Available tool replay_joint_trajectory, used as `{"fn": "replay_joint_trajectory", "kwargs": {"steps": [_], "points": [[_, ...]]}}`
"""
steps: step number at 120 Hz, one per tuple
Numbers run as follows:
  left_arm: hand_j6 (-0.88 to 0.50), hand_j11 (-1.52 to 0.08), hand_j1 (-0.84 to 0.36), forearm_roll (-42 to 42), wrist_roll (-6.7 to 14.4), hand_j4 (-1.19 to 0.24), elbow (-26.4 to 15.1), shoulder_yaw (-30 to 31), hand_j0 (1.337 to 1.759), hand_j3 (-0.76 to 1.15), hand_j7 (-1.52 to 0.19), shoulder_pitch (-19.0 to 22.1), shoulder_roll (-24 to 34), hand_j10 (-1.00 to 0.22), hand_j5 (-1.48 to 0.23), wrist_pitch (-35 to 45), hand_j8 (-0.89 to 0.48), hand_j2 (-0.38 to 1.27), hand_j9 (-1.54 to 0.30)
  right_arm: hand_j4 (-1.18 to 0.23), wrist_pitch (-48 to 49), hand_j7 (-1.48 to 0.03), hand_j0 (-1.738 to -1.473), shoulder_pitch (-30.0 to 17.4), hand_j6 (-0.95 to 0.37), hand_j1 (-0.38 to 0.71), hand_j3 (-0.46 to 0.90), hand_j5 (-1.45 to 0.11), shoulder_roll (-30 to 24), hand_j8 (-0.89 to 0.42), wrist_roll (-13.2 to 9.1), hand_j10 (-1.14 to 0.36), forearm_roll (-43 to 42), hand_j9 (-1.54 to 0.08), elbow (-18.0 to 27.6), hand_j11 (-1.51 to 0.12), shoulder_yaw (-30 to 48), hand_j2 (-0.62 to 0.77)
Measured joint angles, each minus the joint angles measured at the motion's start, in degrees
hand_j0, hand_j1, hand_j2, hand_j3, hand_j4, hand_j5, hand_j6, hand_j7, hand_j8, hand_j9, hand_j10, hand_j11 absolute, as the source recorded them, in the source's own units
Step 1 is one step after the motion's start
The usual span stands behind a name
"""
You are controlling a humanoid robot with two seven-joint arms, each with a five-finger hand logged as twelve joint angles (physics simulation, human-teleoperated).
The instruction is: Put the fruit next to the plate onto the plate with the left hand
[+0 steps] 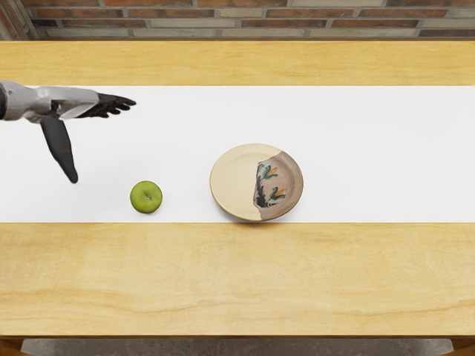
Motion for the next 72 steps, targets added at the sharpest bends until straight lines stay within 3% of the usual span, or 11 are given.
{"fn": "replay_joint_trajectory", "kwargs": {"steps": [19, 24, 32, 42, 49, 59, 72], "points": [[-0.01, 0.00, 0.35, -1.34, 0.11, 0.00, -0.06, 0.02, 1.658, 0.00, 0.00, -0.17, -1.40, 0.00, 0.00, 0.00, -0.01, 0.00, 0.00, -0.01, 0.00, -0.02, -1.658, 0.21, -0.01, -0.33, 0.00, -0.02, 0.00, -0.01, 0.00, -0.01, 0.04, -0.02, 0.00, -0.02, 0.09, 0.00], [-0.01, 0.00, 0.35, -3.16, 1.42, -0.01, -0.07, 0.01, 1.658, 0.00, 0.00, -1.41, -1.90, 0.00, 0.00, 0.00, -0.01, 0.00, 0.00, -0.01, 0.01, -0.02, -1.658, 0.25, -0.01, -0.33, 0.00, -0.02, 0.00, -0.01, 0.00, -0.01, 0.04, -0.02, 0.00, -0.02, 0.10, 0.00], [-0.01, 0.00, 0.35, -5.50, 6.25, 0.00, -0.09, 0.07, 1.658, 0.00, 0.00, -4.14, -2.11, 0.00, 0.00, 0.00, -0.01, 0.00, 0.00, -0.01, 0.01, -0.02, -1.658, 0.29, -0.01, -0.33, 0.00, -0.02, 0.00, -0.01, 0.00, -0.01, 0.04, -0.02, 0.00, -0.02, 0.10, 0.00], [-0.01, 0.00, 0.35, -6.85, 18.16, 0.00, -0.14, 0.19, 1.658, 0.00, 0.00, -3.57, -7.71, 0.00, 0.00, 0.00, 0.00, 0.00, 0.00, -0.01, 0.03, -0.02, -1.658, 0.31, -0.01, -0.33, 0.00, -0.02, 0.00, -0.01, 0.00, -0.01, 0.04, -0.02, 0.00, -0.02, 0.10, 0.00], [-0.01, 0.00, 0.35, -5.49, 23.69, 0.00, -0.29, 0.07, 1.658, 0.00, 0.00, -3.77, -8.75, 0.00, 0.00, 0.00, 0.00, 0.00, 0.00, -0.01, 0.03, -0.02, -1.658, 0.31, -0.01, -0.33, 0.00, -0.02, 0.00, -0.01, 0.00, -0.01, 0.04, -0.02, 0.01, -0.02, 0.10, 0.00], [-0.01, 0.00, 0.35, -2.19, 27.74, 0.00, -2.08, -0.03, 1.658, 0.00, 0.00, -3.60, -9.66, 0.00, 0.00, 0.00, 0.00, 0.00, 0.00, -0.01, 0.04, -0.02, -1.658, 0.32, -0.01, -0.33, 0.00, -0.02, 0.00, -0.01, 0.00, -0.01, 0.04, -0.02, 0.00, -0.02, 0.10, 0.00], [0.00, 0.00, 0.35, -0.46, 29.88, 0.00, -5.79, -0.32, 1.658, 0.00, 0.00, -3.48, -10.35, 0.00, 0.00, 0.00, 0.00, 0.00, 0.00, -0.01, 0.05, -0.02, -1.658, 0.32, -0.01, -0.33, 0.00, -0.02, 0.00, -0.01, 0.00, -0.01, 0.04, -0.02, 0.00, -0.02, 0.10, 0.00]]}}
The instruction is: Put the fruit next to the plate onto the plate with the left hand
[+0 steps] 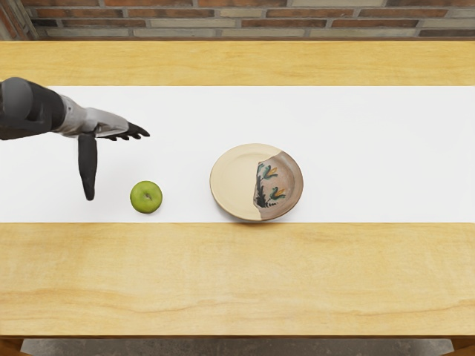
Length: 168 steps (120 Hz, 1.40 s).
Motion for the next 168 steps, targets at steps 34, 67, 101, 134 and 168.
{"fn": "replay_joint_trajectory", "kwargs": {"steps": [34, 67, 101, 134, 168], "points": [[0.00, 0.00, 0.35, 17.74, 1.09, 0.00, -15.26, 1.22, 1.658, 0.00, 0.00, 4.56, -0.24, 0.00, 0.00, 7.39, 0.00, 0.00, 0.00, -0.01, -0.02, -0.02, -1.658, 0.00, -0.01, -0.33, 0.00, -0.02, 0.00, -0.01, 0.00, -0.01, -0.01, -0.02, 0.00, -0.02, 0.06, 0.00], [-0.01, 0.00, 0.35, 19.44, 1.16, 0.00, -17.34, 2.07, 1.658, 0.00, 0.00, 6.07, -3.36, 0.00, 0.00, 11.83, 0.00, 0.00, 0.00, -0.01, -0.03, -0.02, -1.658, 0.01, -0.01, -0.33, 0.00, -0.02, 0.00, -0.01, 0.00, -0.01, -0.02, -0.02, 0.00, -0.02, 0.09, 0.00], [-0.01, -0.01, 0.34, 26.15, 1.17, -0.01, -17.30, 6.12, 1.658, 0.00, -0.01, 5.96, -3.49, -0.01, -0.01, 11.73, -0.01, 0.00, -0.01, -0.01, 0.00, -0.02, -1.658, 0.07, -0.01, -0.33, 0.00, -0.02, 0.00, -0.01, 0.00, -0.01, -0.02, -0.02, 0.00, -0.02, 0.09, 0.00], [-0.06, -0.07, 0.28, 27.27, 1.17, -0.06, -17.25, 6.97, 1.658, 0.00, -0.07, 6.07, -3.62, -0.06, -0.07, 12.12, -0.06, 0.01, -0.07, -0.01, -0.01, -0.02, -1.658, 0.08, -0.01, -0.33, 0.00, -0.02, 0.00, -0.01, 0.00, -0.01, -0.02, -0.02, 0.00, -0.02, 0.09, 0.00], [-0.17, -0.22, 0.15, 28.69, 1.17, -0.17, -16.63, 7.22, 1.658, 0.00, -0.22, 6.89, -4.94, -0.17, -0.22, 13.19, -0.17, 0.04, -0.22, -0.01, -0.03, -0.02, -1.658, 0.06, -0.01, -0.33, 0.00, -0.02, 0.00, -0.01, 0.00, -0.01, 0.02, -0.02, 0.00, -0.02, 0.09, 0.00]]}}
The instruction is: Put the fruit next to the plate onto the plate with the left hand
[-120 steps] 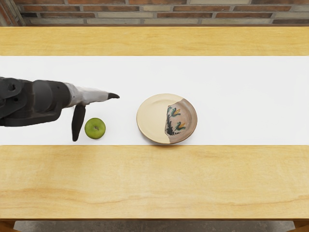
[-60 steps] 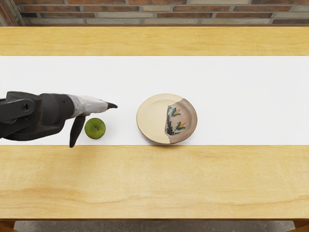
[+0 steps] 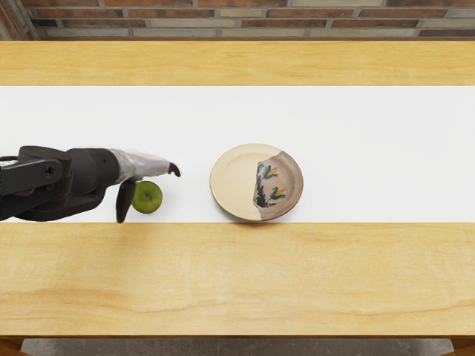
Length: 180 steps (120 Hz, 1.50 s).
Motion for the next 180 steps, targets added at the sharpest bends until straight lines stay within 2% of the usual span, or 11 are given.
{"fn": "replay_joint_trajectory", "kwargs": {"steps": [12, 32, 99, 128, 158, 171, 180], "points": [[-0.22, -0.27, 0.10, 2.48, 0.00, -0.21, 0.16, -0.04, 1.658, 0.00, -0.27, 0.53, -0.24, -0.21, -0.27, 1.86, -0.22, 0.04, -0.27, -0.01, 0.01, -0.02, -1.658, 0.00, -0.01, -0.33, 0.00, -0.02, 0.00, -0.01, 0.00, -0.01, -0.03, -0.02, 0.00, -0.02, 0.00, 0.00], [-0.26, -0.33, 0.05, 6.59, 0.00, -0.26, 0.20, -0.04, 1.658, 0.00, -0.33, 3.64, -0.35, -0.26, -0.33, 4.94, -0.26, 0.05, -0.33, -0.01, 0.01, -0.02, -1.658, 0.03, -0.01, -0.33, 0.00, -0.02, 0.00, -0.01, 0.00, -0.01, -0.04, -0.02, 0.00, -0.02, 0.00, 0.00], [-0.32, -0.41, -0.03, 11.13, 0.00, -0.32, 0.46, 0.12, 1.658, 0.00, -0.41, 6.77, -1.49, -0.32, -0.41, 7.34, -0.32, 0.07, -0.41, -0.01, 0.04, -0.02, -1.658, 0.02, -0.01, -0.33, 0.00, -0.02, 0.00, -0.01, 0.00, -0.01, 0.01, -0.02, 0.01, -0.02, -0.05, 0.00], [-0.33, -0.42, -0.04, 12.54, 0.00, -0.33, 2.63, 0.28, 1.658, 0.00, -0.42, 8.08, -4.04, -0.33, -0.42, 7.55, -0.33, 0.07, -0.42, -0.01, 0.04, -0.02, -1.658, 0.02, -0.01, -0.33, 0.00, -0.02, 0.00, -0.01, 0.00, -0.01, -0.01, -0.02, 0.00, -0.02, -0.06, 0.00], [-0.36, -0.60, -0.19, 12.77, -0.02, -0.46, 3.04, 0.37, 1.658, 0.00, -0.46, 8.24, -3.96, -0.46, -0.59, 7.59, -0.46, 0.09, -0.60, -0.01, 0.02, -0.02, -1.658, 0.01, -0.01, -0.33, 0.00, -0.02, 0.00, -0.01, 0.00, -0.01, -0.02, -0.02, 0.00, -0.02, -0.01, 0.00], [-0.36, -0.68, -0.24, 12.74, -0.03, -0.52, 3.06, 0.38, 1.656, 0.00, -0.46, 8.24, -3.96, -0.52, -0.68, 7.57, -0.38, 0.10, -0.68, -0.01, 0.01, -0.02, -1.658, 0.01, -0.01, -0.33, 0.00, -0.02, 0.00, -0.01, 0.00, -0.01, -0.03, -0.02, 0.00, -0.02, 0.00, 0.00], [-0.36, -0.74, -0.26, 12.66, 0.00, -0.56, 3.10, 0.38, 1.656, 0.00, -0.45, 8.20, -4.03, -0.48, -0.73, 7.49, -0.33, 0.11, -0.74, -0.01, 0.01, -0.02, -1.658, 0.02, -0.01, -0.33, 0.00, -0.02, 0.00, -0.01, 0.00, -0.01, -0.03, -0.02, 0.00, -0.02, 0.00, 0.00]]}}
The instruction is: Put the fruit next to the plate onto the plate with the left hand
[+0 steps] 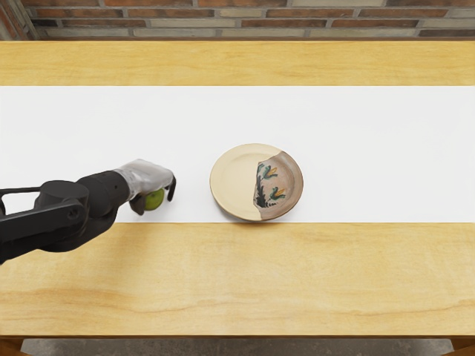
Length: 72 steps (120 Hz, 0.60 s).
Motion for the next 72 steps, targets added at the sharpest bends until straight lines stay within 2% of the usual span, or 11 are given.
{"fn": "replay_joint_trajectory", "kwargs": {"steps": [10, 20, 26, 45, 67, 72], "points": [[-0.35, -0.79, -0.28, -0.32, -0.02, -0.60, 0.03, -0.01, 1.655, 0.00, -0.47, -0.08, 0.04, -0.45, -0.78, 0.02, -0.29, 0.14, -0.79, -0.01, 0.00, -0.02, -1.658, 0.00, -0.01, -0.33, 0.00, -0.02, 0.00, -0.01, 0.00, -0.01, 0.00, -0.02, 0.00, -0.02, 0.00, 0.00], [-0.36, -0.86, -0.27, -0.88, -0.04, -0.65, 0.09, -0.10, 1.653, 0.00, -0.46, -0.17, 0.08, -0.43, -0.84, 0.07, -0.26, 0.08, -0.85, -0.01, -0.01, -0.02, -1.658, 0.00, -0.01, -0.33, 0.00, -0.02, 0.00, -0.01, 0.00, -0.01, 0.00, -0.02, 0.00, -0.02, 0.00, 0.00], [-0.43, -0.90, -0.26, -1.72, -0.04, -0.67, 0.13, -0.22, 1.653, 0.00, -0.57, -0.62, 0.08, -0.43, -0.88, 0.06, -0.25, 0.07, -0.89, -0.01, -0.02, -0.02, -1.658, 0.00, -0.01, -0.33, 0.00, -0.02, 0.00, -0.01, 0.00, -0.01, 0.00, -0.02, 0.00, -0.02, 0.00, 0.00], [-0.39, -0.99, -0.30, -4.21, -0.05, -0.73, 0.34, -1.28, 1.652, 0.00, -0.82, -1.10, 0.13, -0.46, -0.97, 0.00, -0.25, 0.38, -0.98, -0.01, -0.02, -0.02, -1.658, -0.01, -0.01, -0.33, 0.00, -0.02, 0.00, -0.01, 0.00, -0.01, 0.00, -0.02, 0.00, -0.02, 0.00, 0.00], [-0.35, -1.03, -0.23, -11.38, -0.05, -0.75, 1.23, -7.33, 1.651, 0.00, -0.94, -1.91, 0.74, -0.49, -1.04, -0.19, -0.28, 0.23, -1.01, -0.01, -0.02, -0.02, -1.658, 0.01, -0.01, -0.33, 0.00, -0.02, 0.00, -0.01, 0.00, -0.01, 0.00, -0.02, 0.00, -0.02, 0.00, 0.00], [-0.34, -1.04, -0.25, -14.16, -0.05, -0.75, 2.12, -9.27, 1.652, 0.00, -0.95, -1.98, 0.70, -0.48, -1.04, -0.22, -0.27, 0.30, -1.01, -0.01, -0.02, -0.02, -1.658, 0.01, -0.01, -0.33, 0.00, -0.02, 0.00, -0.01, 0.00, -0.01, 0.00, -0.02, 0.00, -0.02, 0.00, 0.00]]}}
